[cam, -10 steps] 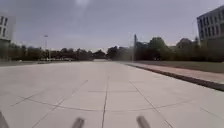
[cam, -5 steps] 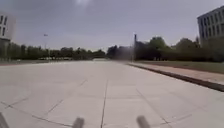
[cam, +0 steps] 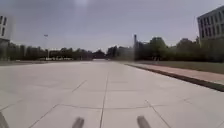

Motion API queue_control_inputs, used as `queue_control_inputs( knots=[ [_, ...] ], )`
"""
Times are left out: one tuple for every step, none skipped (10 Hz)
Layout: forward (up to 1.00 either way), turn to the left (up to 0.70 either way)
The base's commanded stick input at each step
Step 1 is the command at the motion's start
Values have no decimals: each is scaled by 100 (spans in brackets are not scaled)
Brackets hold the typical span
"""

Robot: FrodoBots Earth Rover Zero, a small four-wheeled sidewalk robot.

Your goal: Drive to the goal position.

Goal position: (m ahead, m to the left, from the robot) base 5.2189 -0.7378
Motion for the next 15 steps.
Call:
queue_control_inputs(
  knots=[
    [70,0],
    [70,0],
    [70,0],
    [70,0],
    [70,0],
    [70,0],
    [70,0],
    [70,0],
    [70,0],
    [70,0],
    [70,0],
    [70,0],
    [70,0],
    [70,0],
    [70,0]
  ],
)
